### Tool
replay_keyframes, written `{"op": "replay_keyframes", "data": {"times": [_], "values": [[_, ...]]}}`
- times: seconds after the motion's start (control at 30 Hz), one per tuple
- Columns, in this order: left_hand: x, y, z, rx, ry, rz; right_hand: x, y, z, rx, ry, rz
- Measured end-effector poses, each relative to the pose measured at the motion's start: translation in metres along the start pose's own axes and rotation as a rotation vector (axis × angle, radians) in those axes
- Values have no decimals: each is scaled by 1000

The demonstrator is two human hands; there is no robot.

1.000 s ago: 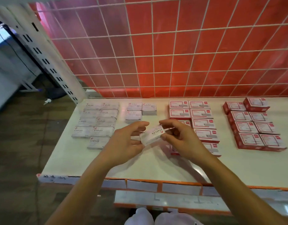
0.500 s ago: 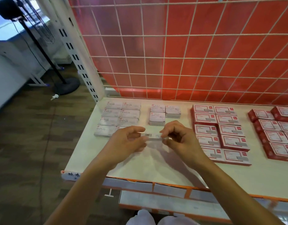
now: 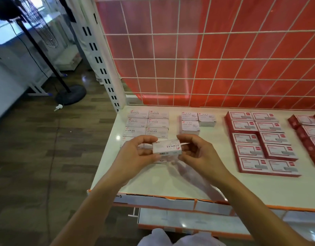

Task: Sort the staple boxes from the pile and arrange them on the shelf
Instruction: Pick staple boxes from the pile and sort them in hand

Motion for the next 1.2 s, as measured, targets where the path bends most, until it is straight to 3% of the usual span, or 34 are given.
{"op": "replay_keyframes", "data": {"times": [0.3, 0.57, 0.77, 1.07, 1.2], "values": [[-24, 8, 10, -34, -193, 18, 29, -7, 2, 26, -29, -2], [-18, 15, 23, -81, 33, 174, 49, -17, 5, 45, -162, -88], [-33, 29, 37, -143, 117, 115, 69, -21, 12, 47, 15, -5], [-65, 45, 64, -249, 141, -82, 59, -9, 15, 27, 352, -89], [-82, 48, 67, -299, -57, -180, 59, -7, 15, -5, 547, -116]]}}
Point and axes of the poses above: each hand's wrist, its own y-axis away from the middle knuckle, its own x-axis out of the palm, z = x × y, the point moved 9 cm from there along -y, towards the middle knuckle, and after that the axes turned 13 degrees about z, right-handed, at the moved point
